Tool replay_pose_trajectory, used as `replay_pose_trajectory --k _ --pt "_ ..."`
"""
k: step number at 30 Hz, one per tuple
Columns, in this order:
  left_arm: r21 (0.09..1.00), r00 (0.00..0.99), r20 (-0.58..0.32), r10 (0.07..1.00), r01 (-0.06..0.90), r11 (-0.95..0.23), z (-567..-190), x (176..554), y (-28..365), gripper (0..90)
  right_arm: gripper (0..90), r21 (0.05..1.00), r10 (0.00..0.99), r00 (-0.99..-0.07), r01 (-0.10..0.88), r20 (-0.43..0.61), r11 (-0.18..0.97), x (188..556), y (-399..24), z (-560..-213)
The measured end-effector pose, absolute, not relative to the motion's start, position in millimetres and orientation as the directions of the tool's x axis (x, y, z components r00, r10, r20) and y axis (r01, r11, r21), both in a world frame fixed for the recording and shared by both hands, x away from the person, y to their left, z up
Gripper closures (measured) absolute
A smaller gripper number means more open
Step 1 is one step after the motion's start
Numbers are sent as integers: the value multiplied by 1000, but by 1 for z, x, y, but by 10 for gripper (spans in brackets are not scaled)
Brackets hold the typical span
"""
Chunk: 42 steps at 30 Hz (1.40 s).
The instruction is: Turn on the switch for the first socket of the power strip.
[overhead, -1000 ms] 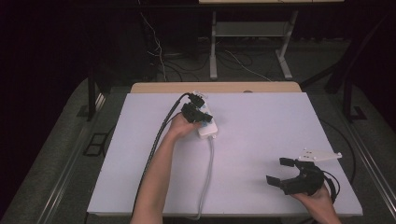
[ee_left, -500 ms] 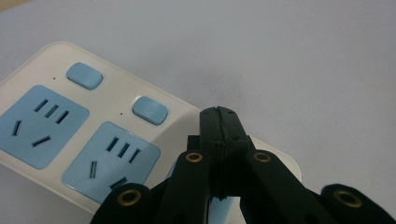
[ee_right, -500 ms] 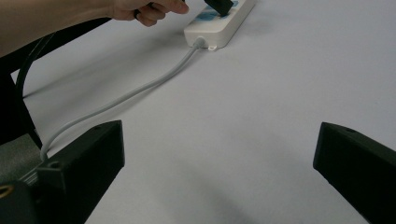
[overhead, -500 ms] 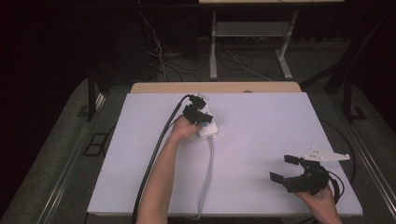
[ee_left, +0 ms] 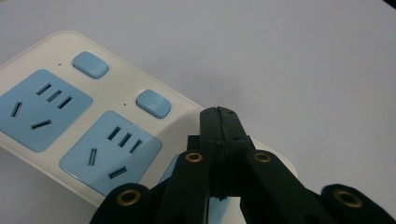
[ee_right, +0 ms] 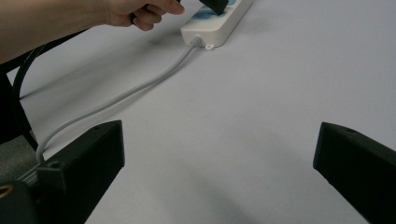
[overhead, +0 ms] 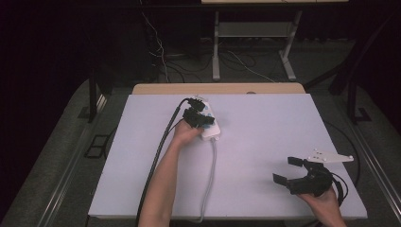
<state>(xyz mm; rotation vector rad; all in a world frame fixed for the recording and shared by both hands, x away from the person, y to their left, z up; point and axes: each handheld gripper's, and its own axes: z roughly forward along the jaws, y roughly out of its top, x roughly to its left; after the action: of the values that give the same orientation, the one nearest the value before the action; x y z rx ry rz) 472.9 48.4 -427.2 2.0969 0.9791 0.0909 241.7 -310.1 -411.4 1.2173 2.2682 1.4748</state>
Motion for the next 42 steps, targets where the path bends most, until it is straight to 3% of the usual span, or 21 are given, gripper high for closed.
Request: replay_pose_trajectory --k 28,39,42 --pt "748 734 -180 655 535 -393 -402 457 51 893 16 824 711 -646 541 278 169 243 -310 -412" --pt "773 750 -174 638 505 -383 -383 443 69 887 16 824 710 -647 541 279 168 243 -310 -412" --pt "775 741 -179 648 511 -371 -379 439 76 821 16 823 710 -646 542 279 169 243 -310 -413"
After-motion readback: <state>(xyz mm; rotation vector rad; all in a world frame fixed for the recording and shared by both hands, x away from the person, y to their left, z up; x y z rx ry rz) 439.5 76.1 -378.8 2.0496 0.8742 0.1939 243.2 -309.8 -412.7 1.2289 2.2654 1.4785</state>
